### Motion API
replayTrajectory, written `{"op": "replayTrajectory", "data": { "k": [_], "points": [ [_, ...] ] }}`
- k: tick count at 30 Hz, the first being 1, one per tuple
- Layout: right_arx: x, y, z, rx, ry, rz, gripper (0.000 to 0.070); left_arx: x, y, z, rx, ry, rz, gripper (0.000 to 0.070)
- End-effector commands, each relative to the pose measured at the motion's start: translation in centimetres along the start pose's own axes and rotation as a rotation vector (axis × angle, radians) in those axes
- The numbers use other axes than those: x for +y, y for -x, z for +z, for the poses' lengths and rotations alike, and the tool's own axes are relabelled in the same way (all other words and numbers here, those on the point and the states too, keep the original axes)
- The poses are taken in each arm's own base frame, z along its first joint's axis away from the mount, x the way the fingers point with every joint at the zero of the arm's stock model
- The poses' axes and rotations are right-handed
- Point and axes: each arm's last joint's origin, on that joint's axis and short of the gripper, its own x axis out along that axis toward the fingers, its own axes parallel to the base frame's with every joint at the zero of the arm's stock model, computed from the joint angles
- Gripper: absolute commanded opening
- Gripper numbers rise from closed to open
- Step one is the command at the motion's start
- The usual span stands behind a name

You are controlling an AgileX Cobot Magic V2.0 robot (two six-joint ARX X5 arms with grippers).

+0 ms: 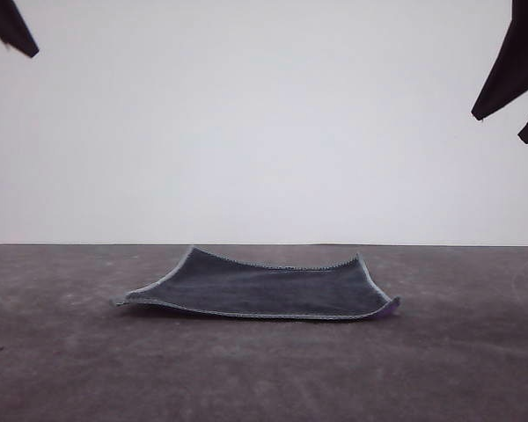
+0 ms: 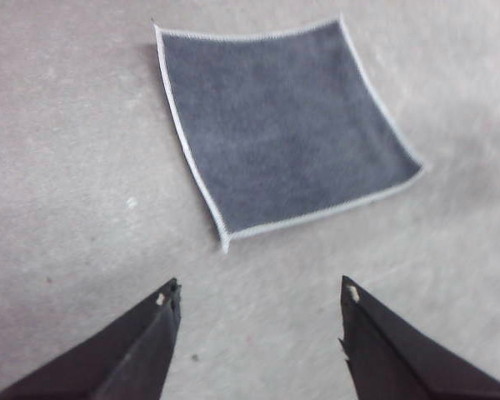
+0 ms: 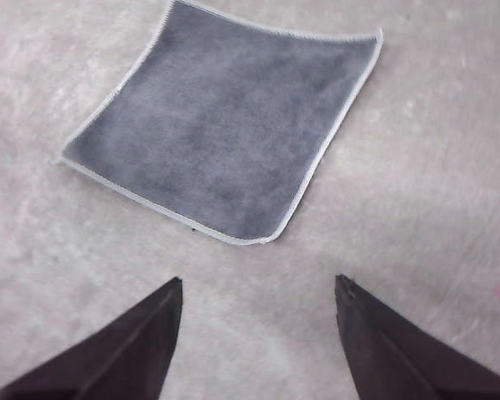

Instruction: Fold clothes

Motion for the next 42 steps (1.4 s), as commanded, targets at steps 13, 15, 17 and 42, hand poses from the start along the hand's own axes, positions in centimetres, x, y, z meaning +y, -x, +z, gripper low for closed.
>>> {"op": "replayTrajectory", "data": {
  "k": [13, 15, 17, 42],
  "points": [
    [-2.3, -3.2, 7.0, 0.103, -0.151, 0.05, 0.0364, 0.9, -5.9, 5.3, 0.093, 0.066, -0.016, 0.0348],
    [-3.1, -4.3, 7.8, 0.11, -0.163, 0.073, 0.0364, 1.3, -7.2, 6.2, 0.092, 0.07, -0.032, 0.0348],
    [-3.9, -5.5, 8.5, 0.11, -0.174, 0.093, 0.0364, 1.8, -8.5, 7.0, 0.094, 0.078, -0.042, 0.0348],
    [-10.6, -19.6, 11.7, 0.203, -0.259, 0.168, 0.0364, 9.5, -24.5, 12.1, 0.146, 0.182, -0.087, 0.0353]
  ]
}}
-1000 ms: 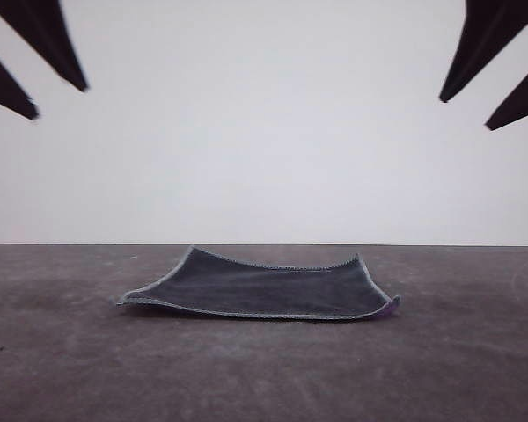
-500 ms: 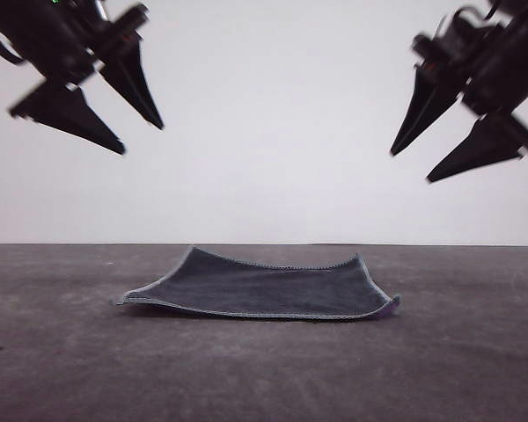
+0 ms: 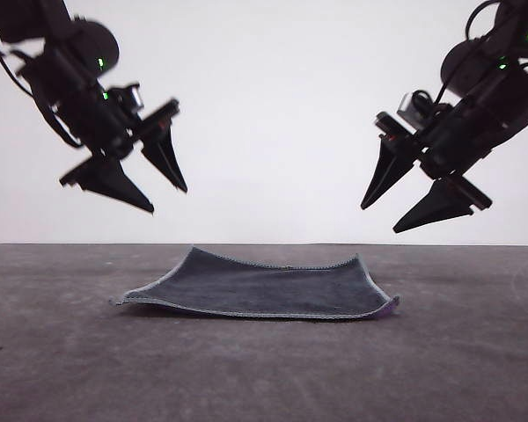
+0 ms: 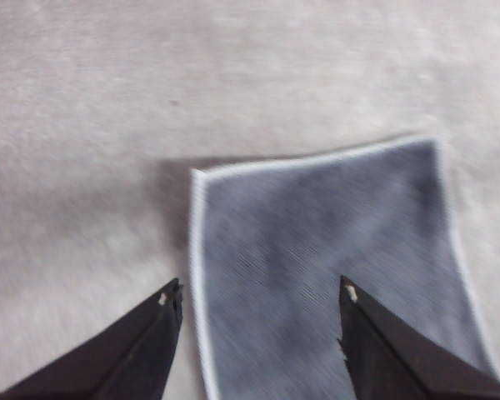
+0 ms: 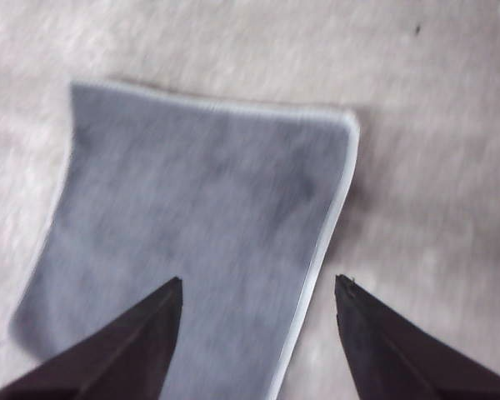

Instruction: Fold clothes

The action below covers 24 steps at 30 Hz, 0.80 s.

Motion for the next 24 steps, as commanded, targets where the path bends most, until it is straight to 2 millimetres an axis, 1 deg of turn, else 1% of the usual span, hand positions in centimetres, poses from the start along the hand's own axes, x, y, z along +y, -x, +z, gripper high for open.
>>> {"op": "replayTrajectory", "data": {
  "k": [1, 5, 9, 14, 20, 24],
  "points": [
    [-0.4, -0.8, 0.8, -0.004, 0.001, 0.007, 0.0364, 0.3, -1.1, 0.6, -0.018, -0.011, -0.007, 0.0353],
    [-1.1, -1.9, 1.7, -0.006, -0.009, 0.008, 0.0364, 1.1, -3.0, 0.8, -0.006, -0.005, -0.006, 0.0353],
    [-1.7, -2.8, 2.1, -0.019, -0.015, 0.01, 0.0364, 1.7, -4.3, 1.1, -0.009, -0.006, -0.005, 0.0353],
    [-2.4, -3.6, 2.0, -0.023, -0.02, 0.008, 0.0364, 2.4, -5.3, 1.3, -0.028, -0.012, -0.006, 0.0353],
    [-3.0, -4.2, 2.0, -0.031, -0.019, 0.002, 0.0364, 3.3, -6.9, 0.6, -0.002, 0.001, -0.002, 0.0354],
    [-3.3, -4.5, 1.9, -0.027, -0.022, -0.003, 0.0364, 3.3, -7.4, 0.4, 0.0, -0.004, -0.007, 0.0354]
  ]
}}
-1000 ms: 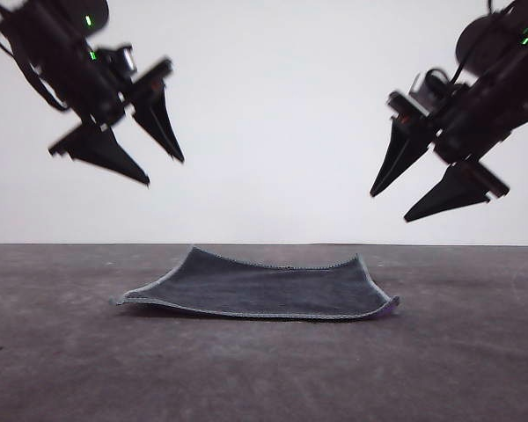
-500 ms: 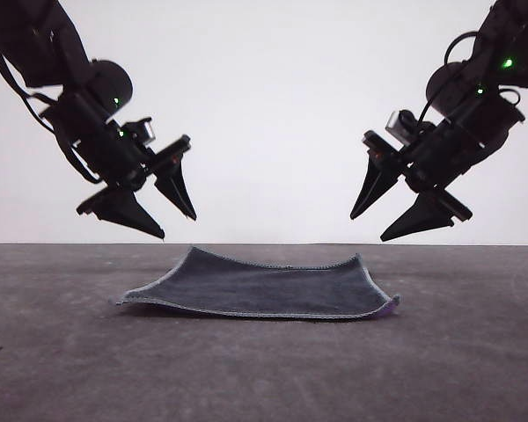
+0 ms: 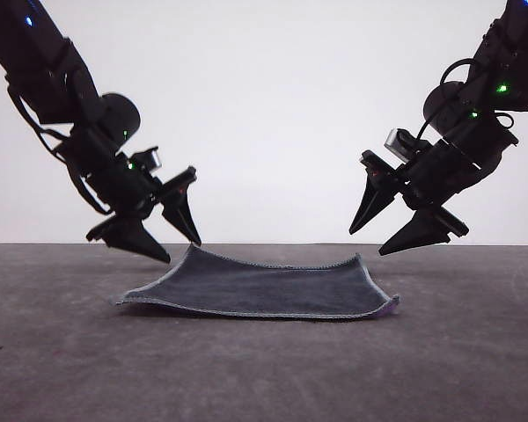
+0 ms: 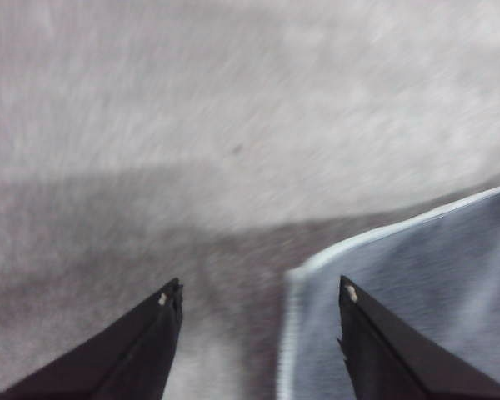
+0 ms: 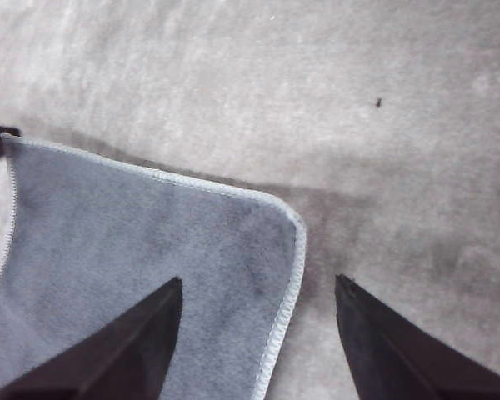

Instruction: Fold clothes

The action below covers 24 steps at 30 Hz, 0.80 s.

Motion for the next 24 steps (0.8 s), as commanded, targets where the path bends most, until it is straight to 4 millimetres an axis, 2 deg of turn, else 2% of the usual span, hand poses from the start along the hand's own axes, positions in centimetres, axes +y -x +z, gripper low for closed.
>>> {"op": "replayTrajectory", "data": {
  "k": [1, 14, 24],
  "points": [
    [-0.6, -0.8, 0.2, 0.004, -0.009, -0.002, 0.0364, -0.2, -0.6, 0.4, -0.017, -0.015, -0.015, 0.0354],
    [-0.7, -0.8, 0.2, 0.0, -0.008, -0.001, 0.0364, -2.3, -2.1, -0.4, 0.024, -0.051, -0.07, 0.0354],
    [-0.7, -0.8, 0.1, 0.008, -0.027, 0.001, 0.0364, -2.4, -2.2, -0.5, 0.031, -0.05, -0.07, 0.0354]
  ]
}}
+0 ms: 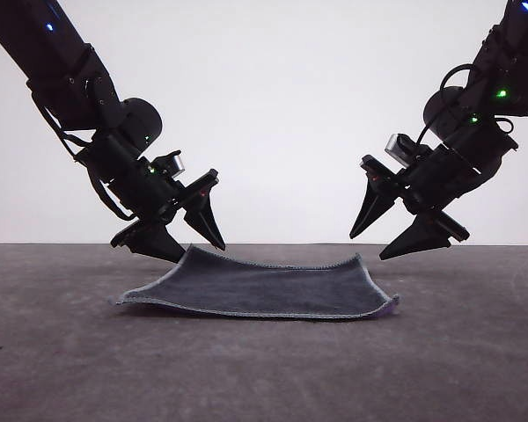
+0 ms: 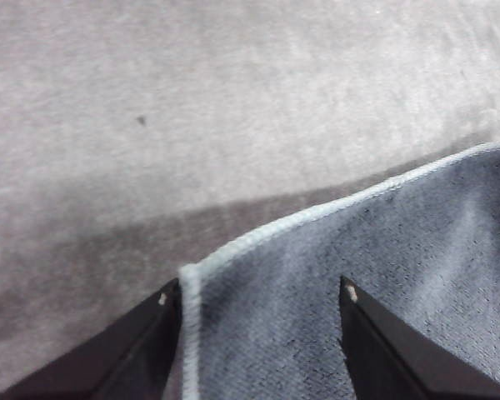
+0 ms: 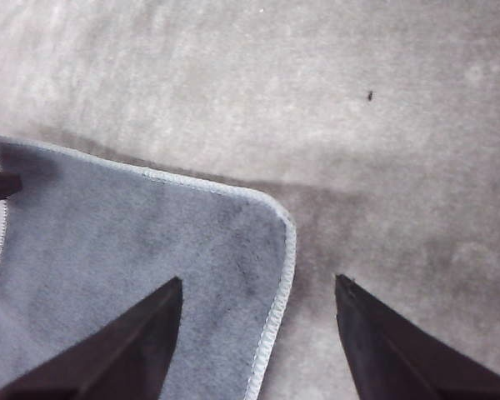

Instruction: Fold clothes

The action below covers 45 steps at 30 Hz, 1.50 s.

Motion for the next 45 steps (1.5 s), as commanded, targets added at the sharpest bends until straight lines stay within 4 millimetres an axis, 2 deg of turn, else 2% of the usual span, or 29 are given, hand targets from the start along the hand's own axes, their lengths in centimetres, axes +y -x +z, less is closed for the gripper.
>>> {"op": "replayTrajectory", "data": {
  "k": [1, 16, 25, 30, 35, 43, 45],
  "points": [
    [-0.3, -0.6, 0.3, 0.001, -0.01, 0.003, 0.0364, 0.2, -0.9, 0.1, 0.006, -0.004, -0.006, 0.0354],
    [-0.9, -1.7, 0.4, -0.016, -0.056, 0.074, 0.0364, 0.2, -0.9, 0.1, 0.006, -0.004, -0.006, 0.0354],
    [-1.9, -3.2, 0.4, 0.003, -0.099, 0.092, 0.0363, 0.2, -0.9, 0.1, 0.006, -0.004, -0.007, 0.0354],
    [-1.7, -3.5, 0.7, 0.002, -0.093, 0.107, 0.036, 0.2, -0.9, 0.1, 0.006, -0.004, -0.007, 0.0354],
    [-1.4, -3.5, 0.9, 0.001, -0.088, 0.117, 0.0322, 0.2, -0.9, 0.1, 0.006, -0.004, -0.007, 0.0355],
    [-1.3, -3.9, 0.6, 0.022, -0.089, 0.114, 0.0315, 0.2, -0.9, 0.1, 0.008, 0.0, -0.013, 0.0355],
    [-1.2, -4.0, 0.5, 0.023, -0.086, 0.113, 0.0259, 0.1, -0.9, 0.1, 0.008, 0.0, -0.019, 0.0355]
  ]
}}
